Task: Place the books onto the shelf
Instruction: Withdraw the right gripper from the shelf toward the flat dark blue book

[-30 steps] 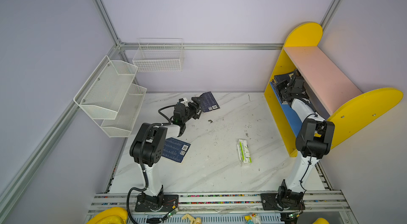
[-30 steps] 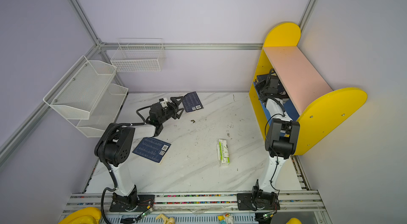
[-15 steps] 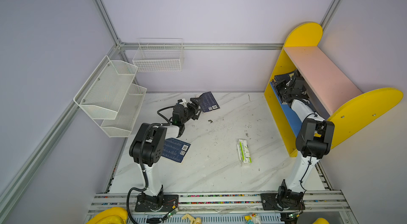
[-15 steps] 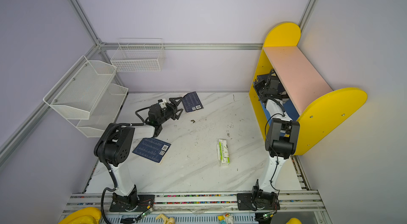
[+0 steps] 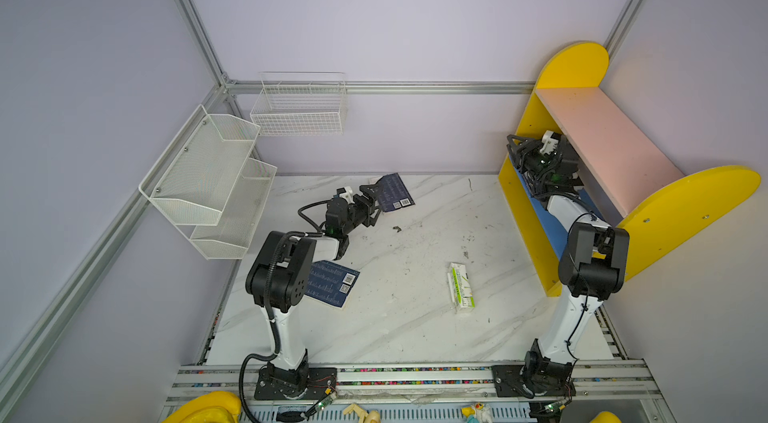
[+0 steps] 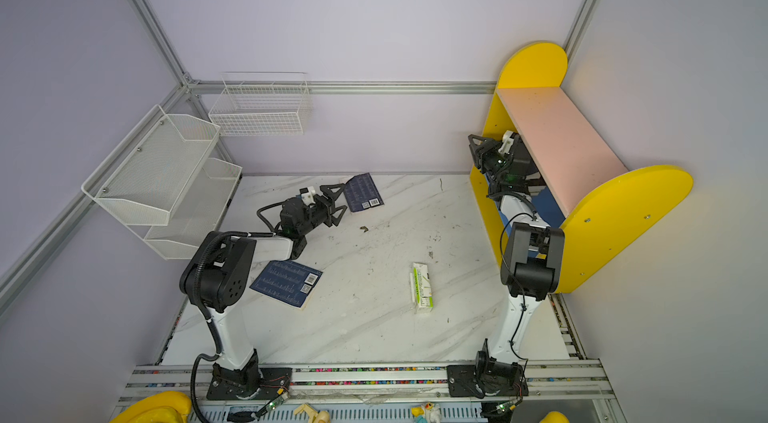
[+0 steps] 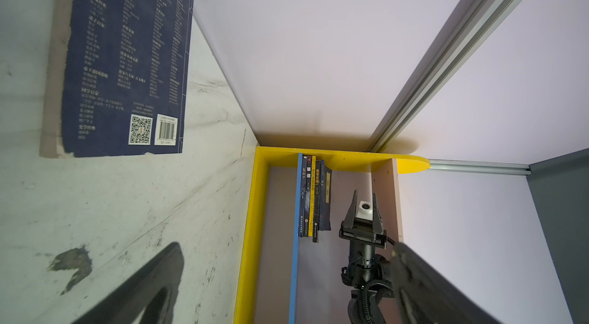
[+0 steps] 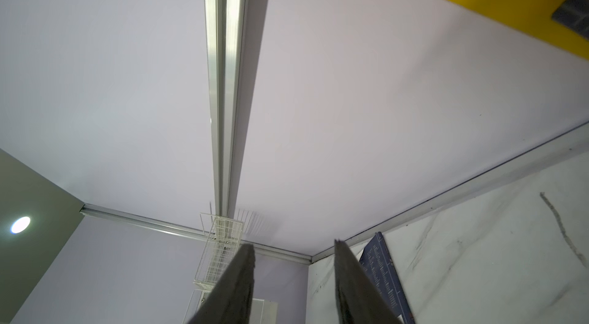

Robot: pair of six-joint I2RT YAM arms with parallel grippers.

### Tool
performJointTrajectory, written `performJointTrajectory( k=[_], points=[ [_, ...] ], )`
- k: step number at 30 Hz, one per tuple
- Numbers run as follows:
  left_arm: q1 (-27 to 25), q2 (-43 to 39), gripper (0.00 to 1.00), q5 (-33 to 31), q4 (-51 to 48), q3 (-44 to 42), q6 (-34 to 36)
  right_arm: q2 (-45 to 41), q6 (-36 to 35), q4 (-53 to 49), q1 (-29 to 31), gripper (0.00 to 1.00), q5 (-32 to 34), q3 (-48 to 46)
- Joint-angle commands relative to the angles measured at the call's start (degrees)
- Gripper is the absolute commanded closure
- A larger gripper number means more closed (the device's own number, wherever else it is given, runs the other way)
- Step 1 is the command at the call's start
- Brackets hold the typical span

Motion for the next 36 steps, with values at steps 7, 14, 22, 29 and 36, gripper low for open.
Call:
performJointTrajectory(
  k=[7, 14, 22, 29, 36],
  points=[
    [1.16, 0.27, 0.0, 3.16, -24.02, 12.53, 15.84, 0.24, -18.38, -16.83, 11.81, 0.55, 5.65, 4.53],
    [1.16, 1.36, 0.0, -5.75, -51.56, 24.76, 32.74, 10.49, -34.76, -29.12, 20.93, 0.44, 19.75, 12.83],
    [1.16, 9.46, 0.0, -7.59, -55.42, 32.94, 35.06, 20.86, -35.93, -26.02, 26.21, 0.43, 26.14, 18.15],
    [1.16, 16.39, 0.0, -9.32, -56.93, 40.85, 36.4, 30.03, -35.49, -28.09, 29.49, 0.44, 27.91, 25.44],
    [0.51, 23.32, 0.0, -8.84, -63.3, 50.02, 36.35, 36.18, -35.99, -34.32, 32.16, 0.45, 25.44, 30.53]
  ],
)
